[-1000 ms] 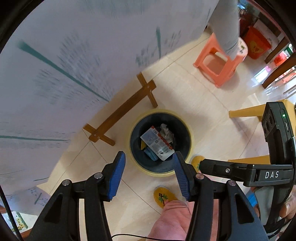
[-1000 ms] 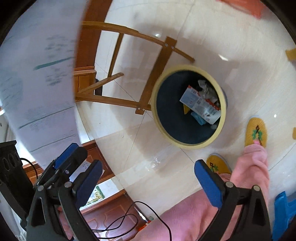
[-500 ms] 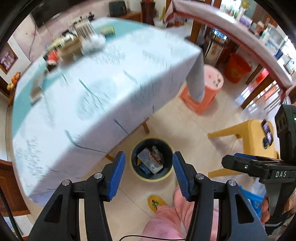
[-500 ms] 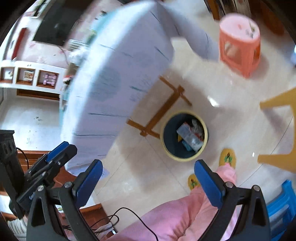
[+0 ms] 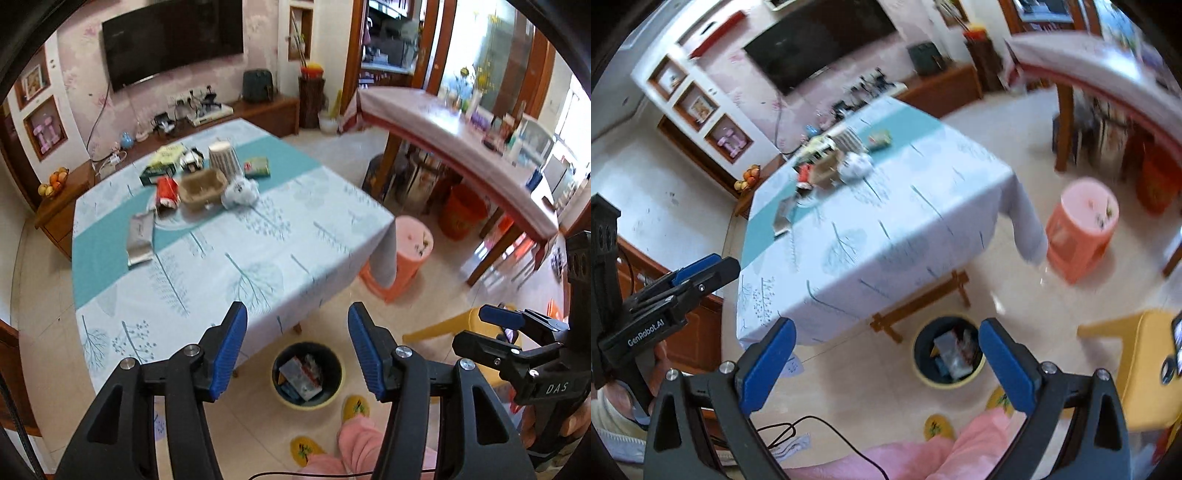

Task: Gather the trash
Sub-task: 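Move both tools back over the table toward the plastic bag and packet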

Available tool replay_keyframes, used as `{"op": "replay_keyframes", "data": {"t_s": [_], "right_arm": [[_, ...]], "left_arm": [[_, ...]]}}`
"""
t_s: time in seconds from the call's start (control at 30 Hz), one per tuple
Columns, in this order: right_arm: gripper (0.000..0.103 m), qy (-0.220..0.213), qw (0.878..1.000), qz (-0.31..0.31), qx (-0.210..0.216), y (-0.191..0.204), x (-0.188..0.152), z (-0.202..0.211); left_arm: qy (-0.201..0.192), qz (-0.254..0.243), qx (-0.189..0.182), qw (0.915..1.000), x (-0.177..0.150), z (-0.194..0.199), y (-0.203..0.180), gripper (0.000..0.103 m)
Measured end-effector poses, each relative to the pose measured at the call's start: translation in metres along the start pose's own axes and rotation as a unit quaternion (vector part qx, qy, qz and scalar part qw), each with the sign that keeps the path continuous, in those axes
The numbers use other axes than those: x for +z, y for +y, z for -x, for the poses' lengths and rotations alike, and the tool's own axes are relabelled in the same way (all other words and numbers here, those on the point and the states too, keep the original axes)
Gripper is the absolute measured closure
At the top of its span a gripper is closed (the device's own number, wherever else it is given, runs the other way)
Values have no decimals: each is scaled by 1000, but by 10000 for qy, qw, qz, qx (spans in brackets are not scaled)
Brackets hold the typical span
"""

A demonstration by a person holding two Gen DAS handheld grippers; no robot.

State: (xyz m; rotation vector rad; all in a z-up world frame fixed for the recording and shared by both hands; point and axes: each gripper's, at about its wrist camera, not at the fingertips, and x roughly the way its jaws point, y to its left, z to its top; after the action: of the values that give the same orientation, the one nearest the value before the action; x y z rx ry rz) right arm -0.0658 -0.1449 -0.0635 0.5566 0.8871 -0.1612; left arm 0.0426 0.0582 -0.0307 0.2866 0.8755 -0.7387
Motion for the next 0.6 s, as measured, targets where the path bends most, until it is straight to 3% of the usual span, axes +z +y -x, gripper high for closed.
{"op": "replay_keyframes", "data": {"t_s": [0.33,0.6], "right_arm": [[3,-112,9986,505,-149,42,29,-10],[3,-27,9980,628,-78,48,66,-45]], "left_arm": [[-399,263,-5,9989,9,13,32,46],[-489,481,151,9975,23,-7,59,46]]}}
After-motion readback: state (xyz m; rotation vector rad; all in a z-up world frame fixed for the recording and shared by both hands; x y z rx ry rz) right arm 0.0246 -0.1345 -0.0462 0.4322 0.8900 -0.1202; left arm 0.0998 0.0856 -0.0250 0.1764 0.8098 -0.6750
